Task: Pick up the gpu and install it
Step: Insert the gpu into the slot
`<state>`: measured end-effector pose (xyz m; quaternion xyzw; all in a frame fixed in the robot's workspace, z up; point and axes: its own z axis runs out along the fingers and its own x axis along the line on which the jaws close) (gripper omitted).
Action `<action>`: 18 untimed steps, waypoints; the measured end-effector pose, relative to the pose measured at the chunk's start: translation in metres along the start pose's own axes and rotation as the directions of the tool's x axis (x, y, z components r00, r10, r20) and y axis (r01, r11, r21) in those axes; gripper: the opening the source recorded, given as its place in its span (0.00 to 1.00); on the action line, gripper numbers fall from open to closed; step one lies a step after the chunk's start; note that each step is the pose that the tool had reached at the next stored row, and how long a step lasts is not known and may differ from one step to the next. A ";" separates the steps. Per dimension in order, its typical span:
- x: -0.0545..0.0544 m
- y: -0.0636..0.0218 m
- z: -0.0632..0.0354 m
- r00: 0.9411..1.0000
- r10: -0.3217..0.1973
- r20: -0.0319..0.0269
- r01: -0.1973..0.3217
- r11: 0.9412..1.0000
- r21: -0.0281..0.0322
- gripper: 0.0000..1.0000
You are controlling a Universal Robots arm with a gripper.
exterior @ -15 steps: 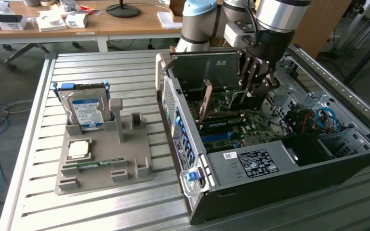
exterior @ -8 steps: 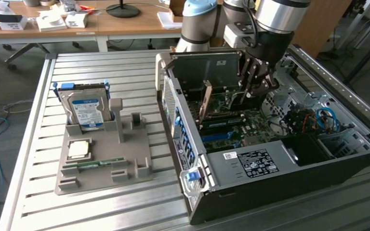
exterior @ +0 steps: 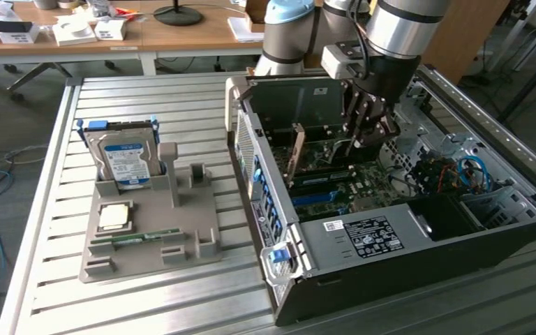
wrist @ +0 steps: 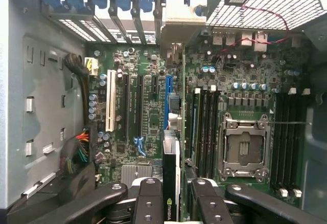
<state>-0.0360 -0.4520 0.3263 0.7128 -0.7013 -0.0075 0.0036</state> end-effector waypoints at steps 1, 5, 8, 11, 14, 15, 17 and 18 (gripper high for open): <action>0.000 0.0000 0.0015 1.000 0.000 0.000 0.000 1.000 0.000 0.26; 0.000 0.0001 0.0074 1.000 0.000 0.000 0.000 1.000 0.000 0.26; 0.000 0.0003 0.0116 1.000 0.000 0.000 0.000 1.000 0.000 0.26; 0.000 0.0006 0.0160 1.000 0.000 0.000 0.000 1.000 0.000 0.26; 0.000 0.0014 0.0210 1.000 0.001 0.000 -0.001 1.000 0.000 0.26; 0.000 0.0017 0.0228 1.000 0.000 0.000 0.000 1.000 0.000 0.26; 0.000 0.0023 0.0262 1.000 0.000 0.000 0.000 1.000 0.000 0.26; 0.000 0.0025 0.0278 1.000 0.000 0.000 0.000 1.000 0.000 0.26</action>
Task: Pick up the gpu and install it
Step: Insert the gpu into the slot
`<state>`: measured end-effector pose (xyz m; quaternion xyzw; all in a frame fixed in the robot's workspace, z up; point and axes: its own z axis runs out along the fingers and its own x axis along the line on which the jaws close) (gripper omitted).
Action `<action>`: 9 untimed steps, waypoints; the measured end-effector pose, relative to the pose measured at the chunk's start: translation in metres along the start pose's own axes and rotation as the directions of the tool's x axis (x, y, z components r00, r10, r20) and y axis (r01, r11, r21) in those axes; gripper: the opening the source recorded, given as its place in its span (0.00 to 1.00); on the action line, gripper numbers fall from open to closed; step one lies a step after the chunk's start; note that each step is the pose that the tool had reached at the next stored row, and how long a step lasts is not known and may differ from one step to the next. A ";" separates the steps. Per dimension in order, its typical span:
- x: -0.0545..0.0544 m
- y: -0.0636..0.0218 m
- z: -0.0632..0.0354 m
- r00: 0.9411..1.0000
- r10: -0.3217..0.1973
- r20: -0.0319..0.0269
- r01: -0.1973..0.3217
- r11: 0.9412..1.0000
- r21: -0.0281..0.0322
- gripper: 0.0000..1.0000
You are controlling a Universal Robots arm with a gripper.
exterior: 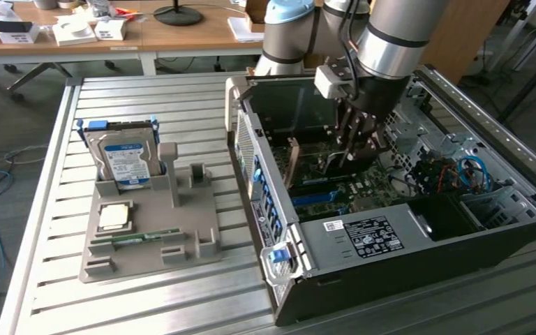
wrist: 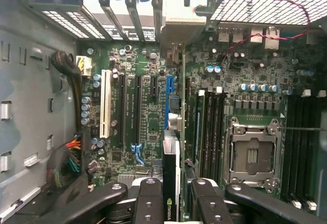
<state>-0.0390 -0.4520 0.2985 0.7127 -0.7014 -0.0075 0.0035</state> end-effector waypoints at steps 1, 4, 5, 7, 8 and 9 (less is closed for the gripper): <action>0.000 0.0002 0.0015 1.000 0.000 0.000 0.000 1.000 0.000 0.26; 0.000 0.0005 0.0045 1.000 0.000 0.000 0.000 1.000 0.000 0.26; 0.000 0.0006 0.0045 1.000 0.000 0.000 0.000 1.000 0.000 0.26; 0.000 0.0005 0.0045 1.000 0.000 0.000 0.000 1.000 0.000 0.26; 0.000 0.0005 0.0047 1.000 0.000 0.000 0.000 1.000 0.000 0.26; 0.000 0.0005 0.0057 1.000 0.000 0.000 0.000 1.000 0.000 0.26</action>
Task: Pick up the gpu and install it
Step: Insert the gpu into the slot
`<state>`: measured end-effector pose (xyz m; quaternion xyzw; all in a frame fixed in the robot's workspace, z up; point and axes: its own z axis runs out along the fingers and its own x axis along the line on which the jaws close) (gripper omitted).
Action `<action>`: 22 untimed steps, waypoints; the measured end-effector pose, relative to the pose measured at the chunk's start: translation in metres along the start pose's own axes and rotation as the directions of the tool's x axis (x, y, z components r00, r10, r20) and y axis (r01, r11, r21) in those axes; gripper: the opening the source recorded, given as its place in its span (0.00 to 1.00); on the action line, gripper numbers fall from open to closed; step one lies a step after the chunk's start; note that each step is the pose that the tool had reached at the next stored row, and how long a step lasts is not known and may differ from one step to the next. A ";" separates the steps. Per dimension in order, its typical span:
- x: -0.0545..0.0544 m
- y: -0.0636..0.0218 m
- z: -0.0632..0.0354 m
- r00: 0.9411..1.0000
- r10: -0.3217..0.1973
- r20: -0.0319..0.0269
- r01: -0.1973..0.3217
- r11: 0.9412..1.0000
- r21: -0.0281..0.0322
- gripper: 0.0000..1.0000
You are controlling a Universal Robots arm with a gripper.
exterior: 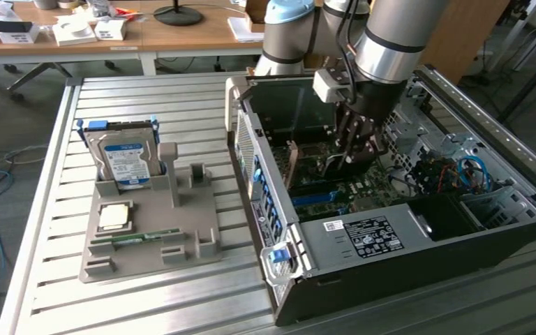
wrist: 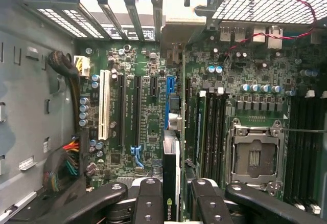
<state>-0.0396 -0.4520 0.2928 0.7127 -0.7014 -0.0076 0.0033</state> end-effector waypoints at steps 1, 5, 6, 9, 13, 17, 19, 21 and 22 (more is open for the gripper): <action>0.000 0.0000 0.0013 1.000 0.000 0.000 0.000 1.000 0.000 0.26; 0.000 0.0000 0.0065 1.000 0.000 0.000 0.000 1.000 0.000 0.26; 0.000 0.0000 0.0077 1.000 0.000 0.000 0.000 1.000 0.000 0.26; 0.000 0.0000 0.0083 1.000 0.000 0.000 0.000 1.000 0.000 0.26; 0.000 0.0000 0.0094 1.000 0.000 0.000 0.000 1.000 0.000 0.26; 0.000 0.0000 0.0111 1.000 0.000 0.000 0.000 1.000 0.000 0.26; 0.000 0.0000 0.0111 1.000 0.000 0.000 0.000 1.000 0.000 0.26; 0.000 0.0000 0.0117 1.000 0.000 0.000 0.000 1.000 0.000 0.26; 0.000 0.0000 0.0125 1.000 0.000 0.000 0.000 1.000 0.000 0.26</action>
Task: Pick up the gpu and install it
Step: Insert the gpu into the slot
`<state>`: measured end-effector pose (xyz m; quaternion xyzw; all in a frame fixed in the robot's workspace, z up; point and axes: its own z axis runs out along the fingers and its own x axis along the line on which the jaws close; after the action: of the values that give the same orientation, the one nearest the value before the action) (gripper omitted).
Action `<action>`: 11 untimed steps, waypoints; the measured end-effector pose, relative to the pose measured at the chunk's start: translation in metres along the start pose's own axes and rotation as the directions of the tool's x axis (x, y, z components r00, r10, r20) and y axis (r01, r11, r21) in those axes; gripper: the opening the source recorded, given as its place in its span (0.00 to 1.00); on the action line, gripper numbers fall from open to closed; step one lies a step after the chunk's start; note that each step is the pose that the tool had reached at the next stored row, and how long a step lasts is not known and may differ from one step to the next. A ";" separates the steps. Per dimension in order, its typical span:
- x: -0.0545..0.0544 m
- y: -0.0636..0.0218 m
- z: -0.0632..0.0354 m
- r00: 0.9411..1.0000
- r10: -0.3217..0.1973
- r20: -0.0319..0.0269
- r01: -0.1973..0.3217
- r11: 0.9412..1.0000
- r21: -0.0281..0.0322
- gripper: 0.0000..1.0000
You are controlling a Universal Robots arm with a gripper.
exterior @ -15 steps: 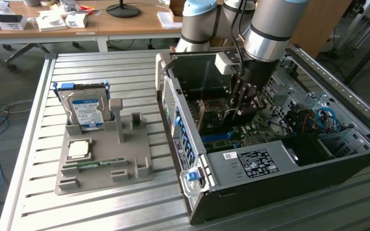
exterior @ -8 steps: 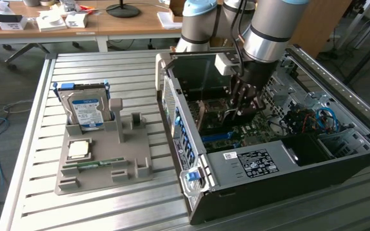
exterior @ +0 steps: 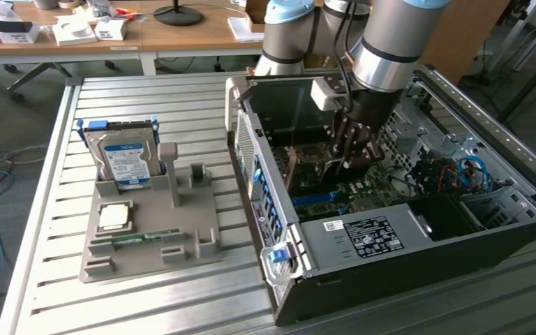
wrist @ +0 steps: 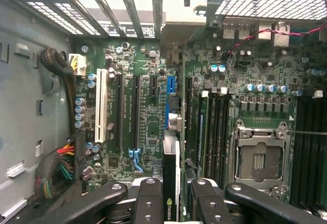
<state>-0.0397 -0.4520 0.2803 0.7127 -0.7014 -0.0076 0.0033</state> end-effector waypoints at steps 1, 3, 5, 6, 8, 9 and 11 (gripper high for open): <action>0.000 0.0000 0.0010 1.000 0.000 0.000 0.000 1.000 0.000 0.26; 0.000 0.0000 0.0032 1.000 0.000 0.000 0.000 1.000 0.000 0.26; 0.000 0.0000 0.0042 1.000 0.000 0.000 0.000 1.000 0.000 0.26; 0.000 0.0000 0.0042 1.000 0.000 0.000 0.000 1.000 0.000 0.26; 0.000 0.0000 0.0042 1.000 0.000 0.000 0.000 1.000 0.000 0.26; 0.000 0.0003 0.0043 1.000 0.000 0.000 0.000 1.000 0.000 0.26; 0.000 0.0015 0.0043 1.000 0.000 0.000 0.000 1.000 0.000 0.26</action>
<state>-0.0413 -0.4520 0.2760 0.7126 -0.7015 -0.0075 0.0033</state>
